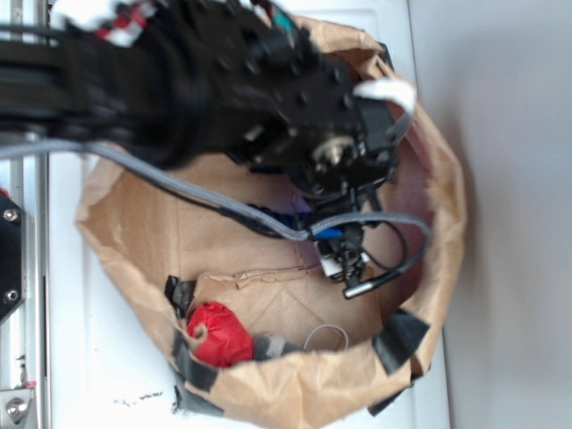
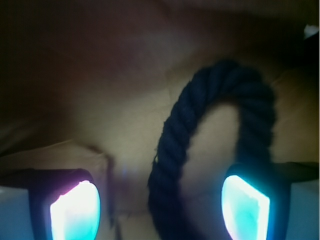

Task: Grab the blue rope.

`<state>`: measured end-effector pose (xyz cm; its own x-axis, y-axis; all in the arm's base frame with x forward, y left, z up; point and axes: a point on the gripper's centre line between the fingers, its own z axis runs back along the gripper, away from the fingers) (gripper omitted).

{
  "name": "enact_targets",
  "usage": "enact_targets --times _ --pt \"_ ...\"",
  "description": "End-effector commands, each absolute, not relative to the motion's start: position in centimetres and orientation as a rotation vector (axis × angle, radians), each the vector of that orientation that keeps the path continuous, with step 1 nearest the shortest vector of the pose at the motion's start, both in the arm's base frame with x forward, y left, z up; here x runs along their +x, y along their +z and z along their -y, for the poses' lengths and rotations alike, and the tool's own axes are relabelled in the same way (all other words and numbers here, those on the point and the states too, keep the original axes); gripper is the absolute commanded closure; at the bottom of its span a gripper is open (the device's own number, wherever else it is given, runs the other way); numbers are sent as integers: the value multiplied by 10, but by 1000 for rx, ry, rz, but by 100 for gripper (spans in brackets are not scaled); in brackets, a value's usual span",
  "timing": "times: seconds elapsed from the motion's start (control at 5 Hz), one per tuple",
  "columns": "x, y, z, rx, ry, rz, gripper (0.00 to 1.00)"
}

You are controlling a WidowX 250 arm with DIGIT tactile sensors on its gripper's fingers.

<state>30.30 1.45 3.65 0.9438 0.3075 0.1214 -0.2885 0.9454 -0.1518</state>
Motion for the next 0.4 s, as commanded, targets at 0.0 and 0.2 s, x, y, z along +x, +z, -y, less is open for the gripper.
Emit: enact_targets --times 0.0,0.2 --pt "300 21 -5 -149 484 133 0" --pt "306 21 -13 -132 459 143 0"
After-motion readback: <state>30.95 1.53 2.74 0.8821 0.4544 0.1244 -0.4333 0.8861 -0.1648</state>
